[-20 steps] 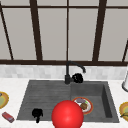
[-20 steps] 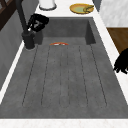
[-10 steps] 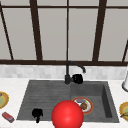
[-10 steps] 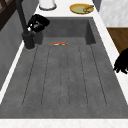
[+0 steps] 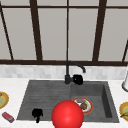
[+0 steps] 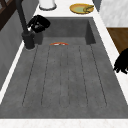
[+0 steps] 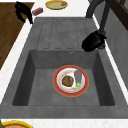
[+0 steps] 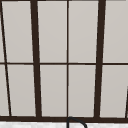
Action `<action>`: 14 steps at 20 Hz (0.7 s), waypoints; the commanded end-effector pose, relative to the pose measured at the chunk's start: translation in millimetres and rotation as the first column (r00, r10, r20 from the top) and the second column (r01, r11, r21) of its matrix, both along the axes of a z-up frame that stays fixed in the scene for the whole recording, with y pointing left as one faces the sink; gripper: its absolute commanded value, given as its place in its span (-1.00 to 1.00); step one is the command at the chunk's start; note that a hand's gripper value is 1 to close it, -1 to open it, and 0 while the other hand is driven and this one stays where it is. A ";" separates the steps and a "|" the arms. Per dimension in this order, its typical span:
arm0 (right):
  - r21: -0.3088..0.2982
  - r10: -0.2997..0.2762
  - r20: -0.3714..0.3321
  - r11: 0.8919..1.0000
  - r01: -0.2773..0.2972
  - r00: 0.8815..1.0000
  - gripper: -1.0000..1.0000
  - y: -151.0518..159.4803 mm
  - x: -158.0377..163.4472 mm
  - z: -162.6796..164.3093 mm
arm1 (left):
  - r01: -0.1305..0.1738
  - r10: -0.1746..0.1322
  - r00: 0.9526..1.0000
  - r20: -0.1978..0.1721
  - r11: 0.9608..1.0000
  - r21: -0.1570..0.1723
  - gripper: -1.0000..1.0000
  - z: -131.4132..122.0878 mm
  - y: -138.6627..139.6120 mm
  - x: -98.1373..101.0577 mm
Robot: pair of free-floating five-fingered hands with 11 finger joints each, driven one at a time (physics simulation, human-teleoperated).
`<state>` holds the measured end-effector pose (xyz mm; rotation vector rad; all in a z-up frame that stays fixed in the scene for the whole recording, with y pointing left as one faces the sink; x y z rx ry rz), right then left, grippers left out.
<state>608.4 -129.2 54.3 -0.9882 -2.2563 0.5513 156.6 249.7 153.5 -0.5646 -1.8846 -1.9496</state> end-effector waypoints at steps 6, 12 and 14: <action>0.051 0.086 0.015 0.995 -0.087 0.996 -1.00 -23.4 -1.7 22.4 | 0.000 0.000 1.000 0.000 1.000 0.000 0.00 0.0 0.0 0.0; 0.021 0.137 -0.006 0.990 -0.137 0.991 -1.00 -35.5 -24.2 39.6 | 0.000 0.000 1.000 0.000 1.000 0.000 0.00 0.0 0.0 0.0; 0.023 0.124 -0.011 0.992 -0.124 0.992 -1.00 -44.0 -37.2 46.0 | 0.000 0.000 1.000 0.000 1.000 0.000 0.00 0.0 0.0 0.0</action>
